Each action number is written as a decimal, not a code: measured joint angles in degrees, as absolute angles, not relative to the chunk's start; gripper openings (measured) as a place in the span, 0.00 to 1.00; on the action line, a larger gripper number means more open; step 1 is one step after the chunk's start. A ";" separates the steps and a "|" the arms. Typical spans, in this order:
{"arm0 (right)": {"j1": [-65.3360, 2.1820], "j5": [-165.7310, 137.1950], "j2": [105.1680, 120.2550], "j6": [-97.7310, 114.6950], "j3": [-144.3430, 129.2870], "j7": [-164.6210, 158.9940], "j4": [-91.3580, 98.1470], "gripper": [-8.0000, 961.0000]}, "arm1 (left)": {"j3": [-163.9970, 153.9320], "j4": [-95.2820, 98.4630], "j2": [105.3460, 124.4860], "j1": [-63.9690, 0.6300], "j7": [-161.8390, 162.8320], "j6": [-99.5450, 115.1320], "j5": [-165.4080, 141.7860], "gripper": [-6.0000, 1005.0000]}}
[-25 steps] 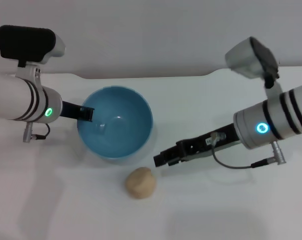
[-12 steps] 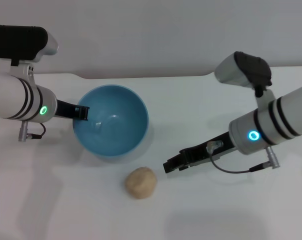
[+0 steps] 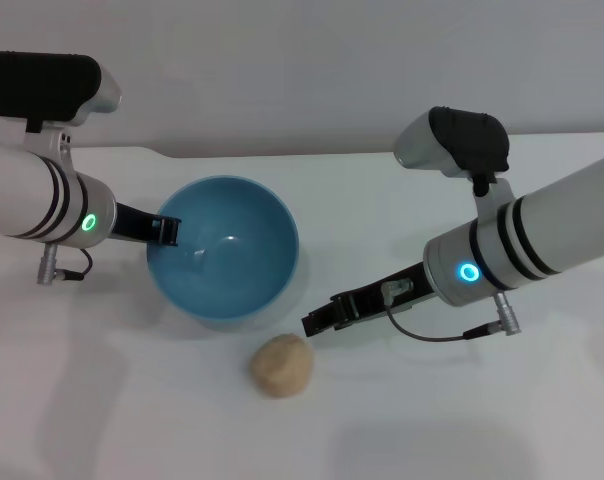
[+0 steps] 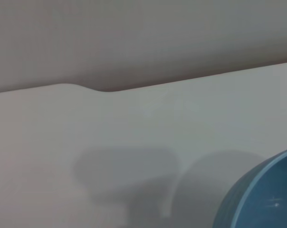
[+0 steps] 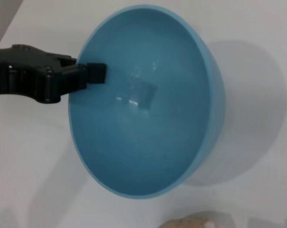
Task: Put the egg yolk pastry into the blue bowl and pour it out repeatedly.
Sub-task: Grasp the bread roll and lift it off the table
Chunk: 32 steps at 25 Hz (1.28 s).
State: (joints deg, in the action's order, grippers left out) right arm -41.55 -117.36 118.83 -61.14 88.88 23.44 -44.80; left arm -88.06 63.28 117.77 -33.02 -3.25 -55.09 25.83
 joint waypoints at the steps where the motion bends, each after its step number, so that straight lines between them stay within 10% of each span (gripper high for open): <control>1: -41.64 -117.02 118.83 -60.88 88.50 23.42 -44.71 0.42 | -88.06 63.28 117.77 -33.02 -3.25 -55.10 25.83 0.02; 32: -43.63 -105.11 119.21 -48.82 73.37 23.95 -38.61 0.36 | -88.06 63.37 117.77 -33.83 -3.25 -54.69 25.84 0.02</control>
